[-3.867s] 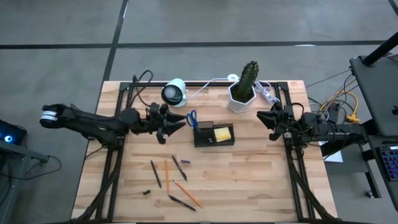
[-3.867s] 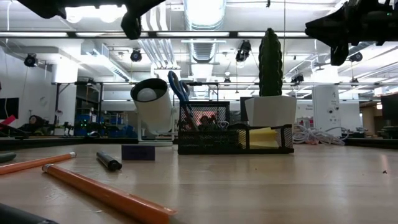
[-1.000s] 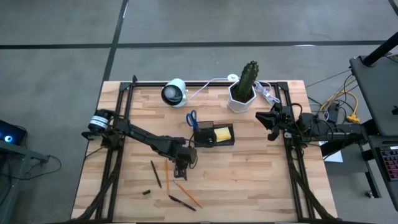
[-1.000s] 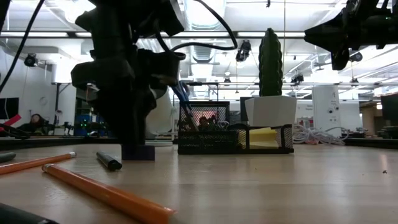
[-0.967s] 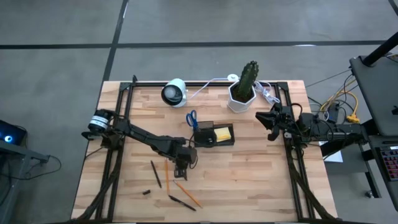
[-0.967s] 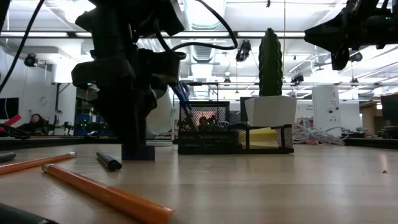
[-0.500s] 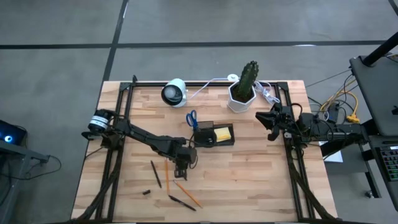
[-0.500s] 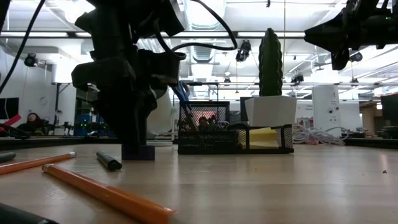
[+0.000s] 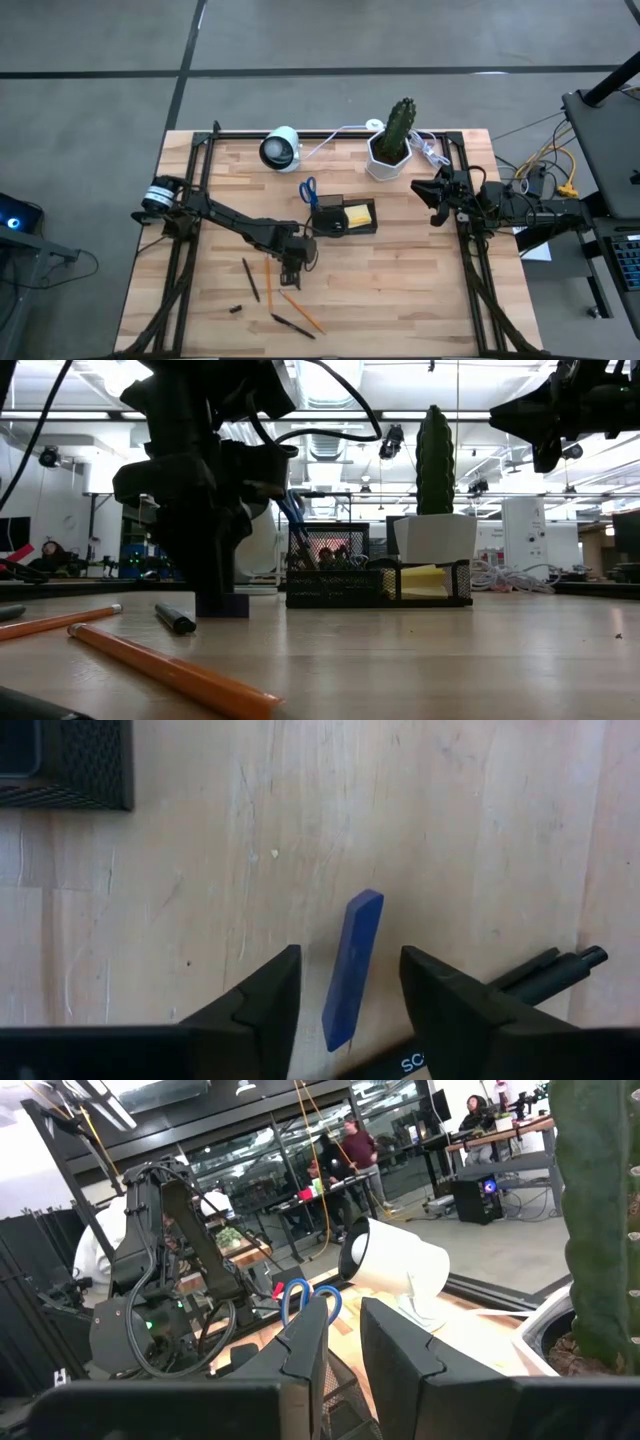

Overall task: Pick and place office supplies into organizer
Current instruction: Put the blue eraser into the black desk organizer

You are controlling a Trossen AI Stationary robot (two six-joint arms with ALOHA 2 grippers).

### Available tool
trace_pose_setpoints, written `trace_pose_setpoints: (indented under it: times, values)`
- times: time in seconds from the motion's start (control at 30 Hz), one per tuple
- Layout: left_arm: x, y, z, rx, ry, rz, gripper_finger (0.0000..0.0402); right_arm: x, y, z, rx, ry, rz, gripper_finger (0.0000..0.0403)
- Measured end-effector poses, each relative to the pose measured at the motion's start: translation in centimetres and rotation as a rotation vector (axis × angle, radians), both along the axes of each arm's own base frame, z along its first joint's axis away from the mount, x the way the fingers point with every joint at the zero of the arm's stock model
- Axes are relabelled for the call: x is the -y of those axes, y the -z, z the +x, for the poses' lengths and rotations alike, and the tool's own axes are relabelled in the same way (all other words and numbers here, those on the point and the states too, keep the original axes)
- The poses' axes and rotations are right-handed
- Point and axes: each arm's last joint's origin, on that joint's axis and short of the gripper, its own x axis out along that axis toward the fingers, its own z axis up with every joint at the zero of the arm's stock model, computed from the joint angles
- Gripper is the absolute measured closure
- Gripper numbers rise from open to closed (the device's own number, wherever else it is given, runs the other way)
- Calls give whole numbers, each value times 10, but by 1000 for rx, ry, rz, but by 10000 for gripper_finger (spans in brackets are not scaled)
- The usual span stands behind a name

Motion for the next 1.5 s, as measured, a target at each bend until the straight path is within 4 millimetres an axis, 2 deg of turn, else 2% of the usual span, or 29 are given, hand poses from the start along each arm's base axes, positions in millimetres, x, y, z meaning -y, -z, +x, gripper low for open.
trace_pose_setpoints:
  times: [0.37,0.43,1.5]
  values:
    - [0,0,0,-4,6,-13,378,0,0,0,0,0,0,349]
    - [0,0,0,-4,7,-15,391,0,0,0,0,0,0,349]
    - [0,-3,-1,3,6,-23,398,0,0,0,0,0,0,349]
